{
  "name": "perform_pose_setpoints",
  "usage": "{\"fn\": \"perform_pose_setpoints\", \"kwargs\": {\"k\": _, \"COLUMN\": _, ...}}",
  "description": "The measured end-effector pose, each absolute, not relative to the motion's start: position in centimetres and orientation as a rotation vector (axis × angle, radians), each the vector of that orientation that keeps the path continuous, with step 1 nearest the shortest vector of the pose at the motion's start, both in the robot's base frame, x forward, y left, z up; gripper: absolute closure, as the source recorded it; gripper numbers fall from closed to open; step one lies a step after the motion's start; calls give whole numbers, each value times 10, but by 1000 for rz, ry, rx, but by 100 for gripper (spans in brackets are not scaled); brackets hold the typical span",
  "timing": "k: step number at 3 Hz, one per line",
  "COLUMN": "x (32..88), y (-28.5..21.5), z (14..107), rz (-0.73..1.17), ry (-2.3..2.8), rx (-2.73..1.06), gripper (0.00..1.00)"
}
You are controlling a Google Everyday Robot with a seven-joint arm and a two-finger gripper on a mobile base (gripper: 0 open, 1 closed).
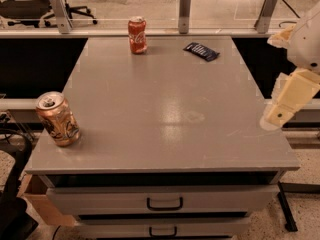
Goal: Move rxbar blueberry near orange can
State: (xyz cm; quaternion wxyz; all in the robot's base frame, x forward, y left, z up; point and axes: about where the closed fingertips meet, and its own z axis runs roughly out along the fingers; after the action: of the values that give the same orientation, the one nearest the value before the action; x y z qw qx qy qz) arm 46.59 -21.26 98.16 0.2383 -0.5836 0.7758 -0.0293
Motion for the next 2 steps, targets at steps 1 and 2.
{"fn": "perform_pose_setpoints", "kwargs": {"k": 1, "x": 517, "y": -206, "z": 962, "rz": 72, "ry": 2020, "rx": -1437, "gripper": 0}}
{"fn": "perform_pose_setpoints", "kwargs": {"k": 2, "x": 567, "y": -203, "z": 950, "rz": 156, "ry": 1919, "rx": -1288, "gripper": 0}}
